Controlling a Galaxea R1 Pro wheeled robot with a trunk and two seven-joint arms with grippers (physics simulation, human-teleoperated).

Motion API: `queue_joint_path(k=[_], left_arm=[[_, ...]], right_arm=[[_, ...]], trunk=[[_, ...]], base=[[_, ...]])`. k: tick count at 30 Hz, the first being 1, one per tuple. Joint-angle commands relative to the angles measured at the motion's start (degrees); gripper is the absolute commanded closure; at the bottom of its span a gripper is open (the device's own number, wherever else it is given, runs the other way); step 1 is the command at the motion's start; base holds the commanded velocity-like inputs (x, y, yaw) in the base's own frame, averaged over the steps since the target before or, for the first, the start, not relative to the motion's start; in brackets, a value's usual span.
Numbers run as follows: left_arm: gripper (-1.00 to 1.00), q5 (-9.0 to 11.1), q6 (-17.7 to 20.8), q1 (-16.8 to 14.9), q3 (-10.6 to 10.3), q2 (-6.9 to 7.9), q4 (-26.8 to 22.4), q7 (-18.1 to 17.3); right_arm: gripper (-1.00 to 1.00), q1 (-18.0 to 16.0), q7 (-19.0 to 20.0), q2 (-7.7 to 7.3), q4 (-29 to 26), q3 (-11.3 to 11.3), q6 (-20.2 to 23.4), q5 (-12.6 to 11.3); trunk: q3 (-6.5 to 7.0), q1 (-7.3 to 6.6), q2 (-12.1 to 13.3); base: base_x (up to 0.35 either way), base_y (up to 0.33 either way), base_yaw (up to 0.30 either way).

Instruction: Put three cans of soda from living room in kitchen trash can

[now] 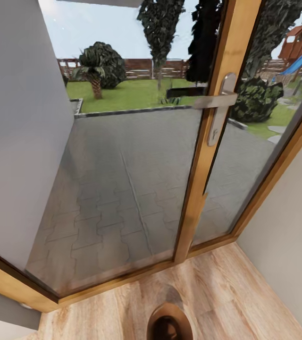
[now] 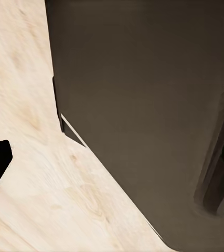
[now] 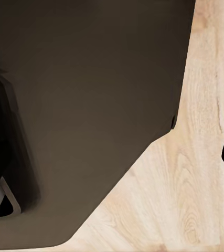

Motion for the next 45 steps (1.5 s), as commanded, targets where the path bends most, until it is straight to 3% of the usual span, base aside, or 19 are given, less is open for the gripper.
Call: queue_joint_path(k=[1,37,45], left_arm=[[-1.0,0.02,0.0,0.0,0.01,0.01,0.0,-0.01],[-1.0,-0.19,0.3,0.0,-0.02,-0.3,-0.61,0.76],[-1.0,-0.2,0.16,0.0,-0.1,-0.3,-0.61,0.76]], right_arm=[[-1.0,0.0,0.0,0.0,0.0,0.0,0.0,0.0],[-1.0,0.0,-0.18,0.0,0.0,-0.39,0.32,-0.59],[-1.0,0.0,-0.18,0.0,0.0,-0.19,-0.3,-0.6]], trunk=[[0.0,0.0,0.0],[0.0,0.0,0.0],[-0.55,0.0,0.0]], base=[[0.021,0.073,0.0],[0.001,0.002,0.0],[0.0,0.0,0.0]])
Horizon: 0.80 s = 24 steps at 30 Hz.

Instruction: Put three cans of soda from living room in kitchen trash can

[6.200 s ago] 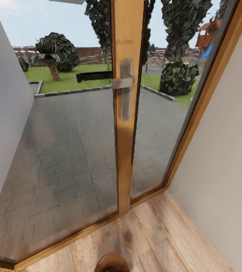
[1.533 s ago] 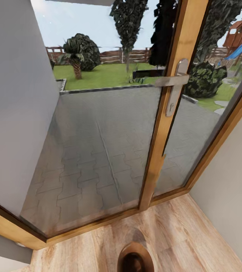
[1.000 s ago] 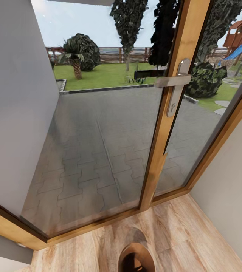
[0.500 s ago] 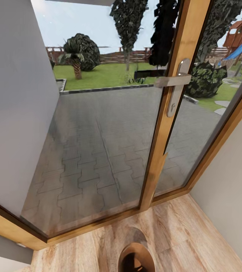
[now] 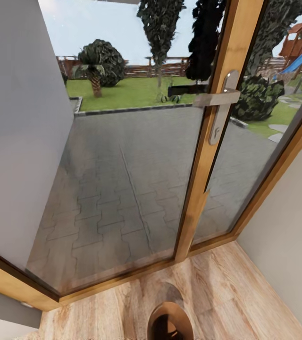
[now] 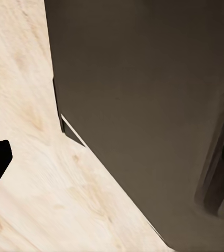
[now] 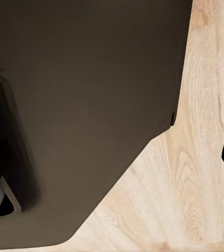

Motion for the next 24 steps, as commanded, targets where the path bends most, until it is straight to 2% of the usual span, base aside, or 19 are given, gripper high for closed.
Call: queue_joint_path(k=[1,16,24], left_arm=[[-1.0,0.0,-0.01,0.0,-0.04,0.06,0.0,0.0],[-1.0,0.0,-0.08,0.0,-0.1,0.4,-0.11,0.0],[-1.0,0.07,0.4,0.0,0.06,-0.39,-0.17,-0.29]], right_arm=[[-1.0,0.0,0.0,-0.02,0.0,0.01,-0.03,-0.01],[-1.0,0.0,0.0,-0.01,0.01,-0.07,-0.05,-0.09],[-1.0,0.0,0.0,-0.02,0.01,-0.07,-0.05,-0.1]], trunk=[[-0.1,0.0,0.0],[-1.51,0.0,0.0],[-2.26,0.0,0.0]], base=[[0.0,0.0,0.0],[0.0,0.0,0.0],[0.0,0.0,0.0]])
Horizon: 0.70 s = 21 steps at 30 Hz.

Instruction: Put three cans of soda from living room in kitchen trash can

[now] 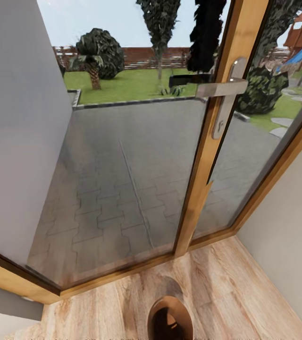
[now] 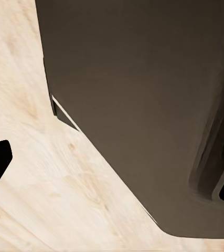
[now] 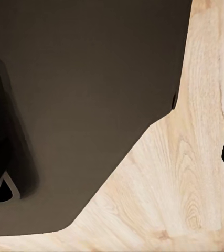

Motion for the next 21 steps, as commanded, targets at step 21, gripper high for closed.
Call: queue_joint_path(k=[21], left_arm=[[-1.0,-0.21,0.77,0.0,-0.23,0.34,-4.2,-0.16]], right_arm=[[-1.0,0.0,0.35,-0.1,-0.47,-0.12,1.15,0.63]], trunk=[[-4.31,2.85,-5.21]], base=[[0.0,0.0,0.0]])
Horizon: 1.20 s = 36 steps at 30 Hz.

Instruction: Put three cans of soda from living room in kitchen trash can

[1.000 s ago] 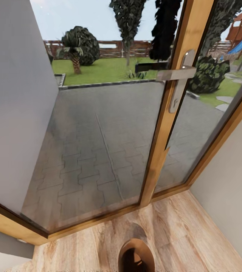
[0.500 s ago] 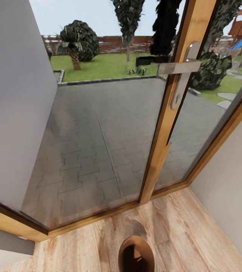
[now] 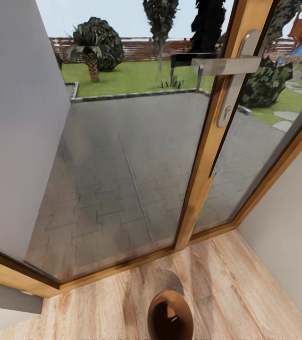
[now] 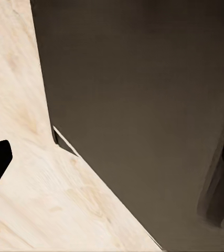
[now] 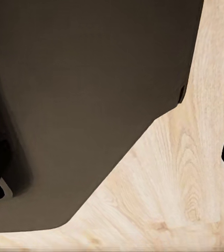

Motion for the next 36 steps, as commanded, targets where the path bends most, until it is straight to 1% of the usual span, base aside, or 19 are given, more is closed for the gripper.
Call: queue_joint_path(k=[1,2,3,4,5,7,9,11,12,15,17,19,22,26,32,33,36], left_arm=[[-1.0,0.02,1.01,0.01,-0.01,0.14,-2.01,0.0],[-1.0,0.04,4.06,0.01,0.0,0.3,-6.02,0.04],[-1.0,0.04,5.38,0.01,0.02,0.35,-7.62,0.05],[-1.0,0.05,16.05,0.01,0.18,0.98,-21.45,0.08],[-1.0,0.05,19.62,0.01,0.21,1.13,-26.95,0.09],[-1.0,0.04,23.31,0.01,0.29,1.29,-32.98,0.09],[-1.0,0.05,26.05,0.01,0.37,1.41,-37.91,0.09],[-1.0,0.05,27.98,0.01,0.45,1.44,-42.88,0.09],[-1.0,0.05,28.46,0.01,0.48,1.44,-44.61,0.09],[-1.0,0.09,28.83,0.01,0.55,1.77,-46.72,0.09],[-1.0,0.12,28.8,0.01,0.58,2.31,-47.2,0.04],[-1.0,0.15,28.77,0.01,0.59,2.55,-47.35,0.04],[-1.0,0.21,28.79,0.01,0.6,2.61,-47.43,0.04],[-1.0,0.23,28.73,0.01,0.6,2.65,-47.42,0.08],[-1.0,0.23,28.81,0.01,0.6,2.62,-47.42,0.09],[-1.0,0.24,28.87,0.01,0.6,2.6,-47.42,0.09],[-1.0,0.23,29.02,0.01,0.6,2.6,-47.42,0.02]], right_arm=[[-1.0,-0.02,0.03,-0.02,-0.66,-0.02,1.06,0.17],[-1.0,-0.05,0.06,-0.01,-3.37,-0.04,4.1,0.29],[-1.0,-0.06,0.06,0.0,-4.87,-0.04,5.53,0.26],[-1.0,-0.08,0.08,0.04,-19.35,-0.13,20.07,-0.23],[-1.0,-0.08,0.08,0.03,-25.06,-0.18,26.05,-0.28],[-1.0,-0.09,0.15,0.03,-31.42,-0.21,31.38,-0.29],[-1.0,-0.09,0.22,-0.02,-36.15,-0.23,33.77,-0.29],[-1.0,-0.09,0.33,-0.05,-40.86,-0.23,34.72,-0.28],[-1.0,-0.09,0.44,-0.05,-42.78,-0.23,34.71,-0.32],[-1.0,-0.09,0.6,0.12,-46.57,-0.24,34.37,-0.5],[-1.0,-0.09,0.61,0.18,-47.16,-0.24,33.63,-0.53],[-1.0,-0.09,0.59,0.19,-47.31,-0.24,32.72,-0.54],[-1.0,-0.08,0.61,0.2,-46.94,-0.24,31.94,-0.55],[-1.0,-0.09,0.61,0.2,-46.76,-0.2,29.83,-0.54],[-1.0,-0.07,0.77,0.2,-46.91,0.09,29.35,-0.54],[-1.0,-0.08,0.78,0.19,-46.86,0.08,29.35,-0.54],[-1.0,-0.08,0.77,0.16,-46.76,-0.13,29.36,-0.54]], trunk=[[-0.1,0.0,0.0],[-0.19,0.0,0.0],[-0.29,0.0,0.0],[-0.36,0.0,0.0],[-0.42,0.0,0.0],[-0.5,0.0,0.0],[-0.58,0.0,0.0],[-0.62,0.0,0.0],[-0.63,0.0,0.0],[-0.64,0.0,0.0],[-0.65,0.0,0.0],[-0.65,0.0,0.0],[-0.65,0.0,0.0],[-0.65,0.0,0.0],[-0.65,0.0,0.0],[-0.83,0.22,-0.4],[-0.83,0.22,-0.4]], base=[[0.0,0.0,0.0],[0.0,0.0,0.0],[0.0,0.0,0.0],[0.0,0.0,0.0],[0.0,0.0,0.0],[0.0,0.0,0.0],[0.0,0.0,0.0],[0.0,0.0,0.0],[0.0,0.0,0.0],[0.0,0.0,0.0],[0.0,0.0,0.0],[0.0,0.0,0.0],[0.0,0.0,0.0],[0.0,0.0,0.0],[0.0,0.0,0.0],[0.0,0.0,0.0],[0.0,0.0,0.0]])
